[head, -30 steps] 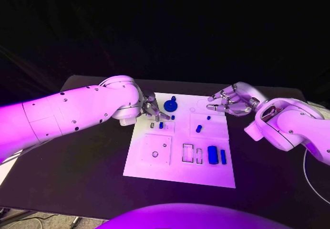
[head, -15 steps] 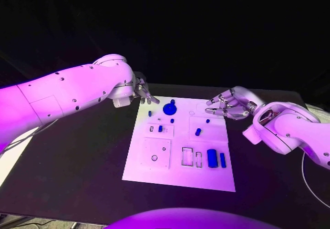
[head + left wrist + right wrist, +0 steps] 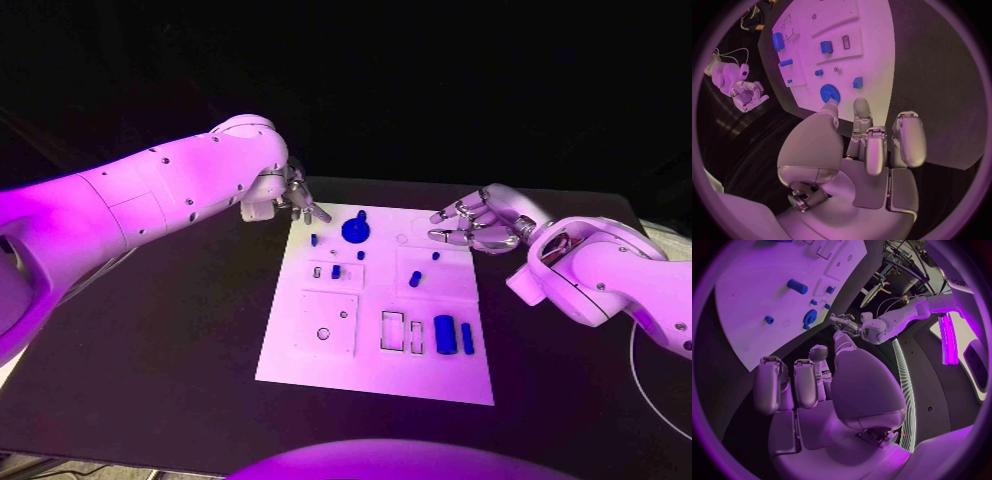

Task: Assemble the parts on the task board

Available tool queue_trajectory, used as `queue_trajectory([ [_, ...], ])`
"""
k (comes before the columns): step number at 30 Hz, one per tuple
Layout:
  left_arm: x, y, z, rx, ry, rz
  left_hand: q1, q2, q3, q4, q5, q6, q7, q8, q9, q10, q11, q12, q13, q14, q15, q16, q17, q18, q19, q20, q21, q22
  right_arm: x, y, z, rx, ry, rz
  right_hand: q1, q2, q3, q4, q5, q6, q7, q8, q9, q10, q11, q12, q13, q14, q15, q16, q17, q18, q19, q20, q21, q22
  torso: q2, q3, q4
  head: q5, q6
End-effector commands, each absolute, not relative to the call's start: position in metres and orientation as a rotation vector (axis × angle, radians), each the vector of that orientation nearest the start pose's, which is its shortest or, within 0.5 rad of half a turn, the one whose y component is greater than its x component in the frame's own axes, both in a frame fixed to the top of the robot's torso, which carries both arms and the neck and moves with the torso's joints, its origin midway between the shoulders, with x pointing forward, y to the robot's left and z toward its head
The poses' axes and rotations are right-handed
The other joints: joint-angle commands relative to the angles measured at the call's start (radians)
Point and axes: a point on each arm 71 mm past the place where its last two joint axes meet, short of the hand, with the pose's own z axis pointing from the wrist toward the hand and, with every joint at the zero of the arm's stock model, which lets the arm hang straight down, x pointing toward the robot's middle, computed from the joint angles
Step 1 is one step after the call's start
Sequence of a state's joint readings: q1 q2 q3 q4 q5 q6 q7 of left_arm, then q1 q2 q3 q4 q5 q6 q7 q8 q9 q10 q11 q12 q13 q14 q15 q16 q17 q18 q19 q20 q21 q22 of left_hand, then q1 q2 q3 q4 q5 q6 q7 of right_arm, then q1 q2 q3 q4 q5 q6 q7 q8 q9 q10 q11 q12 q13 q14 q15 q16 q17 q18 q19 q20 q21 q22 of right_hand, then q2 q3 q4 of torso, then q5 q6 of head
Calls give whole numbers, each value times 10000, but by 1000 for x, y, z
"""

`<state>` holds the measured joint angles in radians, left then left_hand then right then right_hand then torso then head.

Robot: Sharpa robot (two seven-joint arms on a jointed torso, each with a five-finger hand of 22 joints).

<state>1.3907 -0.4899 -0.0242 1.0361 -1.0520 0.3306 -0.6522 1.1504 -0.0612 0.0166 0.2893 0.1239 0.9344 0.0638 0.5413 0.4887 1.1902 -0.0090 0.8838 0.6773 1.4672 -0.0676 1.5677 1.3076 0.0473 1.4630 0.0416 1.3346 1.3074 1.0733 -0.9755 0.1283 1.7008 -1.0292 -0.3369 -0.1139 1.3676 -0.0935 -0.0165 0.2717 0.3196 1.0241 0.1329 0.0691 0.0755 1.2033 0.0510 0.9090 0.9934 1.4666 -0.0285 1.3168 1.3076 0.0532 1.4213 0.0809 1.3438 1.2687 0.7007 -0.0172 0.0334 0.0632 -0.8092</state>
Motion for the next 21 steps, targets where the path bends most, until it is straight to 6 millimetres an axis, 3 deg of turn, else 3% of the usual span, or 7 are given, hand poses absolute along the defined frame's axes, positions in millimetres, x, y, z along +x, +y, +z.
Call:
queue_trajectory([
  [1,581,181,-158,-1776,23685,-1454,29,108,-84,5,-3,86,-20,50,20,66,-8,71,52,1036,-32,31,2632,111,127,-18,67,867,454,-218,-170,3314,17198,9291,87,13,-36,-1,54,2,25,31,17,-66,-16,-13,-8,445,21,-37,124,175,-70,-19,-47,-8,6,-13,-2,28,-26],
  [21,582,181,-174,-1625,24062,-1013,305,307,-214,-81,15,246,-127,198,143,405,-105,557,518,1036,-114,31,2632,60,238,-97,266,1035,454,-217,-170,3279,17211,9338,97,18,-38,-4,74,2,25,31,17,-69,-16,-17,-14,444,21,-47,116,175,-69,-19,-47,-8,-10,9,3,72,-84],
])
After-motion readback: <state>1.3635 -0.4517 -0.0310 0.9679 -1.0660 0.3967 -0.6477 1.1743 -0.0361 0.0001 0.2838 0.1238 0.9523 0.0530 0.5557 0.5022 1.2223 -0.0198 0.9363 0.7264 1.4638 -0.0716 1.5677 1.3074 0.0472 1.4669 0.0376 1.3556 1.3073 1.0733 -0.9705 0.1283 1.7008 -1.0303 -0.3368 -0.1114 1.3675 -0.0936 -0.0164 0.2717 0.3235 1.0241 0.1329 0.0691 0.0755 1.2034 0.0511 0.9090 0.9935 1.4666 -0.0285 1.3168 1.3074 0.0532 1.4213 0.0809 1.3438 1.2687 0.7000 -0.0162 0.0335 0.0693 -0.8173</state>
